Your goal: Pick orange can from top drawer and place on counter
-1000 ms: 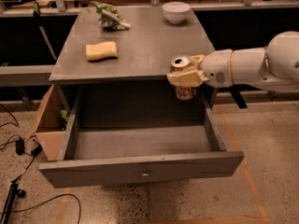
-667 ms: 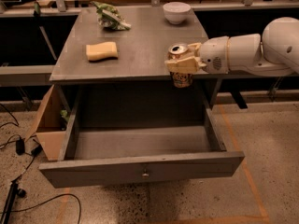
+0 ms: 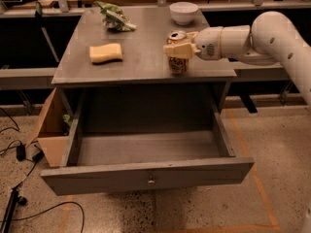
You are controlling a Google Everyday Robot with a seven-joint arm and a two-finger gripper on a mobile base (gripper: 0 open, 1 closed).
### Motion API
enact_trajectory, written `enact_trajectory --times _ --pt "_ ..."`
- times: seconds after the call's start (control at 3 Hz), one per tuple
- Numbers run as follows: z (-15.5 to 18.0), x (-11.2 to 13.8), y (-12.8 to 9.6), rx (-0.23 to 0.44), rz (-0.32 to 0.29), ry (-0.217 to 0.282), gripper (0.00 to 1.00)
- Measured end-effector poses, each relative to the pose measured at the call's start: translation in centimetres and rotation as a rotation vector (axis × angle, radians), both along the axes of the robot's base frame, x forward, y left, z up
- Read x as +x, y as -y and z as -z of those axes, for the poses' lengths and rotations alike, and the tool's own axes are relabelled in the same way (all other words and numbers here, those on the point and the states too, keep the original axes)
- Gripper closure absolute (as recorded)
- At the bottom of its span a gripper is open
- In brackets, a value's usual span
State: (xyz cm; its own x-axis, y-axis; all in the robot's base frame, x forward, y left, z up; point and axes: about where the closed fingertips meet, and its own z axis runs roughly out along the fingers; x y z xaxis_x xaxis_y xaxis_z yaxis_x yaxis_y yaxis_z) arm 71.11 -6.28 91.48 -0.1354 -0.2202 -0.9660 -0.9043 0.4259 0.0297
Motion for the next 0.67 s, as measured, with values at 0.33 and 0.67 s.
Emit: enact_trajectory --times 0.33,0.67 --pt "1.1 3.6 -0.8 0.034 0.054 -0.007 0.84" --pt "1.8 5.8 -1.4 0.060 0.087 -0.005 0.61"
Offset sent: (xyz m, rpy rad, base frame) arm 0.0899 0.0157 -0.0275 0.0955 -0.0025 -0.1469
